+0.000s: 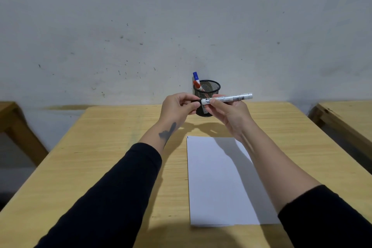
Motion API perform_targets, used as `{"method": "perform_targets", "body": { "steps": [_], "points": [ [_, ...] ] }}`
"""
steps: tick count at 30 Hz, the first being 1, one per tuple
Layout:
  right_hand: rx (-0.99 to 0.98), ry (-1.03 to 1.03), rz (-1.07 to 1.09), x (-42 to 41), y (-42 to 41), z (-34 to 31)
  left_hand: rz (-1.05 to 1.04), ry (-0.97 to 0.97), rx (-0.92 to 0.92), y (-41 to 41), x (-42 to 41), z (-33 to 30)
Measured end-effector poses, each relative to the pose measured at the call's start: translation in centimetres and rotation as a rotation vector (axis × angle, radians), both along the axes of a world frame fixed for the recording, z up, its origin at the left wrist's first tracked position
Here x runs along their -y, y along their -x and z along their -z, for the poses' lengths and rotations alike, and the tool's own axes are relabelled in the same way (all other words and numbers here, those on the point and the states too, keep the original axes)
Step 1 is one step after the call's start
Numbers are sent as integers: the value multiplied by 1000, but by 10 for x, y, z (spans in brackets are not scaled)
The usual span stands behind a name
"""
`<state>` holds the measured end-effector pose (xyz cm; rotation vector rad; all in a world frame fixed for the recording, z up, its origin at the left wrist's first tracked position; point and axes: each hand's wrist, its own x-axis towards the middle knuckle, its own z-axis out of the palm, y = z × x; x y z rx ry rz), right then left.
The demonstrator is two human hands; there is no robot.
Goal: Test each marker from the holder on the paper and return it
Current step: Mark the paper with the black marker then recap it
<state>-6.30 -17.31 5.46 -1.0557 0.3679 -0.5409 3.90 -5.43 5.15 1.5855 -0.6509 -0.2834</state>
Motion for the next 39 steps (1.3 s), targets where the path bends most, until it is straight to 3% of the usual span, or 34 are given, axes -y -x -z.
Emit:
{"method": "perform_targets", "body": {
  "steps": [4,6,7,9,11,12,14,16,22,33,39],
  "points": [
    [-68,-2,12,-3,-5,-7,-66,-16,30,-5,-1,-2],
    [-172,120,146,2,-10,-10,-119,-18,63,-12,0,-10],
    [-259,279,265,7,-11,-12,-143,-30,95,-14,1,-15],
    [-449,783,463,13,-12,-16,-157,-68,168,-18,5,-26],
    [-504,1265,489,13,-17,-22,-126,-93,229,-20,12,-35],
    [-496,1386,457,12,-21,-27,-111,-87,250,-20,17,-39],
    [-433,1378,431,14,-30,-34,-101,-34,271,-22,25,-44],
    [-374,1230,446,20,-39,-41,-113,-15,255,-23,31,-43],
    [-230,1019,447,43,-73,-76,-126,-314,188,-34,55,4],
    [-771,1310,186,64,-128,-30,-113,-137,153,-49,90,50],
    [-677,1293,252,68,-120,-34,-118,-130,174,-51,90,51]
  ]
}}
